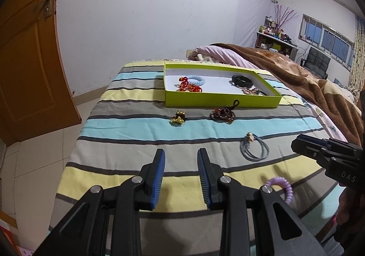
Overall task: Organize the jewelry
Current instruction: 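Move the left tool to the gold bow clip while the right tool approaches the white-flower hair tie, then grasp the gold bow clip with the left tool while the right tool grasps the white-flower hair tie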
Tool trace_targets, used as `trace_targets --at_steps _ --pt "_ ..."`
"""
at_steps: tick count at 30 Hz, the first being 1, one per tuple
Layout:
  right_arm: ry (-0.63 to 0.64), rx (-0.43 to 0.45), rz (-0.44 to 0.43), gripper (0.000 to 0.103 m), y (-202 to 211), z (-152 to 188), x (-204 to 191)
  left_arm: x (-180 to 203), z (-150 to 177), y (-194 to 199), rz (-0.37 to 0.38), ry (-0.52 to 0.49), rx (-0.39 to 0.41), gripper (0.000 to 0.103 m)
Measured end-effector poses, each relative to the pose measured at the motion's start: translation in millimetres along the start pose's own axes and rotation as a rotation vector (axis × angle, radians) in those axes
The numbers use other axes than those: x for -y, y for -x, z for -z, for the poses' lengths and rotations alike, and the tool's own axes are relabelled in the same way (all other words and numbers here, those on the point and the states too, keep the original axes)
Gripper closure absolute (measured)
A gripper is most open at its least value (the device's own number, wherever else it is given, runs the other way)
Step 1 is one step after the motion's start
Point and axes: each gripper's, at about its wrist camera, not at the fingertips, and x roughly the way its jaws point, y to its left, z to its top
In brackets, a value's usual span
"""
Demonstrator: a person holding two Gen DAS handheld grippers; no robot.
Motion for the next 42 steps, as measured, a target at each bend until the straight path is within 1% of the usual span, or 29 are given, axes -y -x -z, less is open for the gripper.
trace_targets --at_steps 7,13,17,21,25,30,32,36,42 --pt "0.012 -0.024 -0.005 0.078 -26 -11 -7 -10 -6 -20 0.003 -0.009 -0.020 0.072" --pt "0.024 -0.054 -0.011 0.078 -49 -20 -13 -19 -14 -31 0.026 0.012 -0.034 0.072" --pt "0.021 -0.078 -0.019 0.078 -60 -24 -14 -20 -19 -34 0.038 0.009 -0.031 0.072" --pt "0.026 -0.105 -0.011 0.077 -69 -27 -17 -21 -24 -38 0.050 0.007 -0.034 0.072" --pt "0.036 -0.141 0.025 0.078 -79 -28 -19 -22 -28 -41 0.061 0.007 -0.040 0.072" --pt "0.048 -0.155 0.048 0.078 -82 -29 -21 -25 -34 -39 0.071 0.015 -0.060 0.072" --pt "0.051 -0.157 0.054 0.086 -83 -29 -22 -24 -37 -37 0.083 0.012 -0.057 0.072" --pt "0.048 -0.156 0.056 0.086 -82 -29 -21 -21 -41 -45 0.090 -0.002 -0.066 0.067" --pt "0.036 -0.142 0.055 0.086 -75 -30 -17 -15 -45 -70 0.101 -0.015 -0.105 0.067"
